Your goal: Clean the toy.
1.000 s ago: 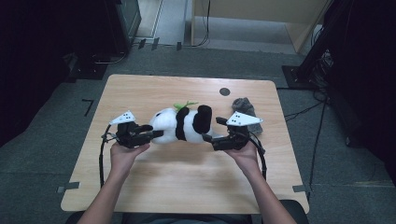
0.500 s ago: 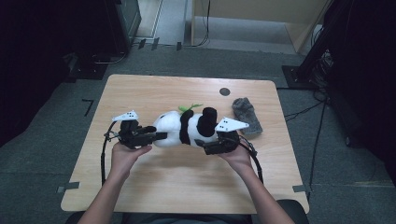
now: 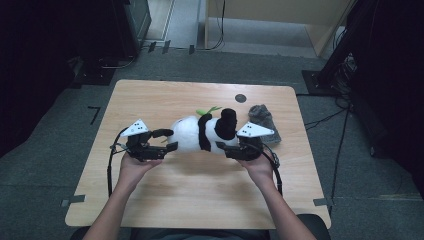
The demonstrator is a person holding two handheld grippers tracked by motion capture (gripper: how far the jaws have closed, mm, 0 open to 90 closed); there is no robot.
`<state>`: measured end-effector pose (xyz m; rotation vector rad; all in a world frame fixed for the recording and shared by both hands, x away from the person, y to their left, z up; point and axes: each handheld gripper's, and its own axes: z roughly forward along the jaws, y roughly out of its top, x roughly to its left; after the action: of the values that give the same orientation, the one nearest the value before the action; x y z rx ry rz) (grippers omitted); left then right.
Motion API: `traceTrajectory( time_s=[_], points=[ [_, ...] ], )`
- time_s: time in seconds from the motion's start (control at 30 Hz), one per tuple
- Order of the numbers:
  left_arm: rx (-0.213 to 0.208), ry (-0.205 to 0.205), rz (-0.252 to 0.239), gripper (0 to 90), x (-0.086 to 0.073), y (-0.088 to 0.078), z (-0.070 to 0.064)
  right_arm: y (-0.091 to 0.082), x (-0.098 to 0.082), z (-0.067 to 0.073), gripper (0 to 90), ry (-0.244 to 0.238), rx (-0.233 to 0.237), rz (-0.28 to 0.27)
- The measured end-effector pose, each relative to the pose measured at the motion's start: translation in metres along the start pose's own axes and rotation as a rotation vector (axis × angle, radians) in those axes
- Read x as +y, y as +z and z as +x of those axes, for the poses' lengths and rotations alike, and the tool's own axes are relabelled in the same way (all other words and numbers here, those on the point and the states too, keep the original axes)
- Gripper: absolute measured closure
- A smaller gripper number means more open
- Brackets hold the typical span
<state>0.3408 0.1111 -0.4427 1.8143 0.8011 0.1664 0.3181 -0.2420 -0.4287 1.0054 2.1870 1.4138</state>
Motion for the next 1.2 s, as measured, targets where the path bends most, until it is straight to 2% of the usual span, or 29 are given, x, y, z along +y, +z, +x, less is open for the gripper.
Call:
traceTrajectory(
  time_s=[0.07,0.17,0.27,0.37,0.43,0.5,0.53,0.57,0.63,0.7,0.77,0.8,0.83,0.9,0.93,0.97,1.03,1.1,1.17,1.2],
  points=[
    [0.004,0.009,0.011,16.1,-0.005,0.001,0.002,-0.003,-0.001,-0.006,40.1,0.045,-0.005,0.001],
    [0.008,0.013,0.039,16.0,-0.011,0.007,0.001,-0.01,0.0,-0.014,40.1,0.087,-0.019,-0.019],
    [-0.028,0.021,0.056,16.0,-0.015,0.015,-0.002,-0.016,0.002,-0.016,40.0,0.114,-0.005,-0.037],
    [-0.023,0.045,0.053,15.9,-0.016,0.022,-0.007,-0.02,0.004,-0.014,39.5,0.137,0.034,-0.052],
    [-0.043,0.049,0.041,14.2,-0.016,0.025,-0.009,-0.021,0.005,-0.012,38.3,0.154,0.083,-0.057],
    [-0.05,0.079,0.036,15.0,-0.016,0.025,-0.012,-0.021,0.007,-0.007,37.5,0.147,0.105,-0.055],
    [-0.05,0.079,0.036,17.4,-0.016,0.025,-0.012,-0.021,0.007,-0.007,37.5,0.147,0.105,-0.055],
    [-0.04,0.112,0.021,22.1,-0.014,0.023,-0.017,-0.02,0.007,-0.005,36.3,0.142,0.115,-0.046],
    [-0.034,0.111,0.013,31.1,-0.013,0.022,-0.018,-0.019,0.007,-0.004,35.8,0.144,0.116,-0.051],
    [-0.038,0.075,-0.009,42.5,-0.01,0.017,-0.016,-0.017,0.007,-0.003,31.5,0.145,0.126,-0.049],
    [-0.039,0.06,-0.003,51.8,-0.009,0.016,-0.016,-0.017,0.007,-0.002,28.6,0.139,0.125,-0.049],
    [-0.045,0.029,0.008,55.8,-0.007,0.015,-0.015,-0.015,0.007,-0.003,24.6,0.14,0.135,-0.042],
    [-0.053,0.025,0.014,57.8,-0.006,0.014,-0.014,-0.014,0.006,-0.004,23.1,0.133,0.137,-0.038],
    [-0.063,0.015,0.014,60.7,-0.005,0.014,-0.013,-0.013,0.005,-0.007,19.4,0.128,0.142,-0.034],
    [-0.079,-0.013,0.011,61.6,-0.004,0.011,-0.01,-0.013,0.005,-0.009,18.8,0.128,0.145,-0.04],
    [-0.081,-0.022,0.002,62.1,-0.003,0.009,-0.008,-0.014,0.004,-0.011,18.6,0.126,0.147,-0.047],
    [-0.079,-0.027,-0.002,62.9,-0.002,0.007,-0.005,-0.014,0.004,-0.012,18.9,0.123,0.152,-0.051],
    [-0.074,-0.038,-0.015,63.4,-0.001,0.002,0.0,-0.013,0.003,-0.012,21.4,0.108,0.171,-0.038],
    [-0.057,-0.049,-0.02,63.7,-0.001,-0.001,0.002,-0.014,0.001,-0.011,26.6,0.084,0.166,-0.037],
    [-0.045,-0.073,-0.029,63.8,-0.001,-0.005,0.006,-0.014,0.001,-0.011,28.5,0.074,0.162,-0.038]
  ],
)
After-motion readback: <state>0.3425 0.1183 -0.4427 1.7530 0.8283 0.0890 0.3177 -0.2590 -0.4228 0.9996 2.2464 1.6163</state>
